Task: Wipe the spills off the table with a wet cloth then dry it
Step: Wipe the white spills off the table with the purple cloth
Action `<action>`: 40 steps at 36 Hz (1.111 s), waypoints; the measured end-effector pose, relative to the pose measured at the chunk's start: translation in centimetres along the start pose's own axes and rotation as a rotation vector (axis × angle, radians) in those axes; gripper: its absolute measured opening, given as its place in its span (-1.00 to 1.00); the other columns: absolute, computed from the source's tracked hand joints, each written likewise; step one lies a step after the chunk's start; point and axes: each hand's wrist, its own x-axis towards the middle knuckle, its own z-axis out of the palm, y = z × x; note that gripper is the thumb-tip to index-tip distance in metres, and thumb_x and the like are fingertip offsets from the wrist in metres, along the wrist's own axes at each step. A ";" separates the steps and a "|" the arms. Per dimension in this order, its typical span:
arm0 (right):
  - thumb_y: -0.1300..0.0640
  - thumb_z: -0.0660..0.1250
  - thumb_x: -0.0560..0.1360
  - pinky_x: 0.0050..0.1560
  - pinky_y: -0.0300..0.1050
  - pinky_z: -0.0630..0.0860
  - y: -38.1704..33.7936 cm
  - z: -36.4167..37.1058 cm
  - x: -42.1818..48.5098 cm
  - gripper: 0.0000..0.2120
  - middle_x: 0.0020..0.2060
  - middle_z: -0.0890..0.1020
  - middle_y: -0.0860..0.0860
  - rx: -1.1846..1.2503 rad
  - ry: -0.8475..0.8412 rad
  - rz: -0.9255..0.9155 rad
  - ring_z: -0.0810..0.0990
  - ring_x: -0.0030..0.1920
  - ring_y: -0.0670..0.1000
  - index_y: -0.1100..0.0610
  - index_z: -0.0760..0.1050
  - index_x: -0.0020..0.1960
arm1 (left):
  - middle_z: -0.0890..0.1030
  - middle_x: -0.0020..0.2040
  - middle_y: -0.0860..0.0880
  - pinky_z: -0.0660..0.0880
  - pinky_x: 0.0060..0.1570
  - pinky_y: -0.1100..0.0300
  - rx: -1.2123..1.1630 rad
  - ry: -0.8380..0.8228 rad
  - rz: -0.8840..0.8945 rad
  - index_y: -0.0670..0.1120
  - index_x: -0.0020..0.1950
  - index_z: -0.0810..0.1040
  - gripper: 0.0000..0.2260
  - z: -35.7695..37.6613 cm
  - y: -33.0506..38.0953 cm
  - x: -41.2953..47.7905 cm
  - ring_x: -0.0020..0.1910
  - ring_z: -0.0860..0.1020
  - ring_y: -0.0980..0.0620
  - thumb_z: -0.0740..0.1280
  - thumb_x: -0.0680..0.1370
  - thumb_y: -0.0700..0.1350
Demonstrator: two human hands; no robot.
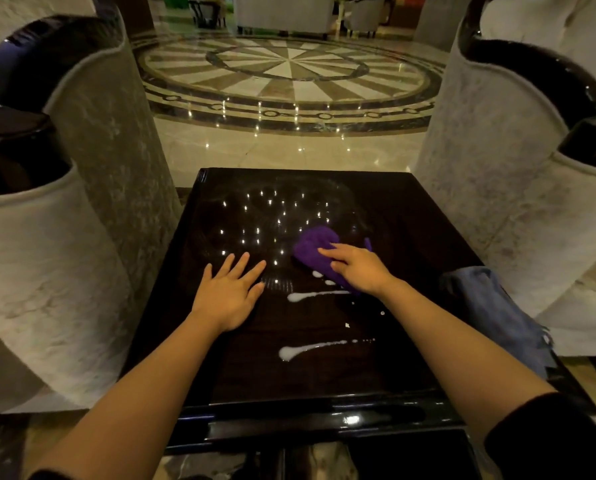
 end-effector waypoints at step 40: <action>0.43 0.26 0.38 0.41 -0.21 -0.01 -4.4 2.5 -14.4 -0.61 0.14 0.61 0.03 0.129 -0.133 -0.342 0.38 0.09 -0.29 0.09 0.58 0.10 | -0.08 0.56 -0.09 -0.14 0.47 -0.10 -0.070 0.012 -0.080 0.00 0.52 -0.06 -0.55 0.8 2.4 -6.8 0.53 -0.13 -0.09 -0.10 0.63 0.03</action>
